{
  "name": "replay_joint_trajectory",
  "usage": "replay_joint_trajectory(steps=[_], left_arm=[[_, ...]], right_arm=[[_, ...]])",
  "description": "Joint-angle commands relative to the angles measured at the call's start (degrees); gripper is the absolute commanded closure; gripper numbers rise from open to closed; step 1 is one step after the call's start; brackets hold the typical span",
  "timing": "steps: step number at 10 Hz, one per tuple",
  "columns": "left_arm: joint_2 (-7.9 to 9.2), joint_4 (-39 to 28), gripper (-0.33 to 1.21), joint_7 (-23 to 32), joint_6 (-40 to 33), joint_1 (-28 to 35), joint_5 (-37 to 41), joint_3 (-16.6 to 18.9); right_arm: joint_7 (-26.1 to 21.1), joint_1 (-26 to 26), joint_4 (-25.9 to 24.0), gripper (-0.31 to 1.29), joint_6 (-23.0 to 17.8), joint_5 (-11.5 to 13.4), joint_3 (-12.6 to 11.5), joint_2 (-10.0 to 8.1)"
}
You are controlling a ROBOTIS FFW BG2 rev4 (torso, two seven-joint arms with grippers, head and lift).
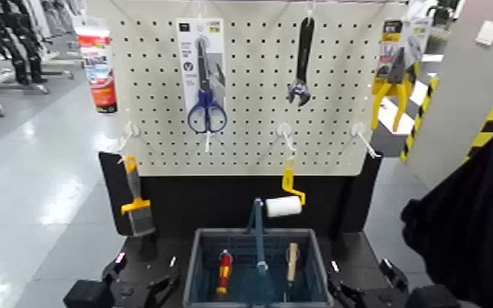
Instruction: Put the yellow roller into the crate.
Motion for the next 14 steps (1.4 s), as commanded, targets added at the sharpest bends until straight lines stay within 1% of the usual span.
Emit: replay_joint_trajectory(steps=[1,4,5,6,8,9,10,11,12,13,14], left_arm=[[-0.09,0.0,0.12,0.4,0.0,0.0,-0.2,0.0],[0.0,0.0,0.12,0.3,0.4,-0.1,-0.1,0.0],[0.0,0.1,0.12,0.3,0.5,-0.1,-0.1,0.0],[0.0,0.1,0.12,0.2,0.5,-0.1,-0.1,-0.1],[0.0,0.1,0.12,0.2,0.5,-0.1,0.1,0.0],[0.0,0.1,0.12,0.2,0.5,-0.1,0.1,0.0],[0.0,0.1,0.12,0.1,0.5,-0.1,0.1,0.0],[0.0,0.1,0.12,0.1,0.5,-0.1,0.2,0.0],[0.0,0.1,0.12,0.2,0.5,-0.1,0.2,-0.1],[0.0,0.1,0.12,0.2,0.5,-0.1,0.3,-0.1],[-0.09,0.1,0.12,0.2,0.5,-0.1,0.3,-0.1]], right_arm=[[-0.1,0.0,0.0,0.13,0.4,-0.1,0.0,-0.06],[-0.2,-0.2,0.2,0.14,0.5,0.0,-0.2,-0.14],[-0.1,-0.4,0.1,0.14,1.0,-0.2,-0.8,-0.14],[1.6,-1.4,-0.4,0.14,2.7,-0.7,-2.0,-0.41],[8.5,-4.4,-1.2,0.14,7.5,-0.5,-4.8,-0.41],[11.7,-6.5,-1.2,0.14,10.3,-0.3,-5.7,-0.58],[14.7,-8.8,-1.2,0.14,13.4,-0.3,-6.0,-1.55],[18.0,-11.1,-1.2,0.14,16.4,0.5,-6.4,-2.25],[19.4,-13.2,-1.1,0.14,19.0,1.4,-6.2,-2.87],[20.9,-15.2,0.0,0.14,20.5,1.7,-5.8,-3.57],[22.7,-17.8,1.9,0.14,21.6,1.3,-5.2,-4.63]])
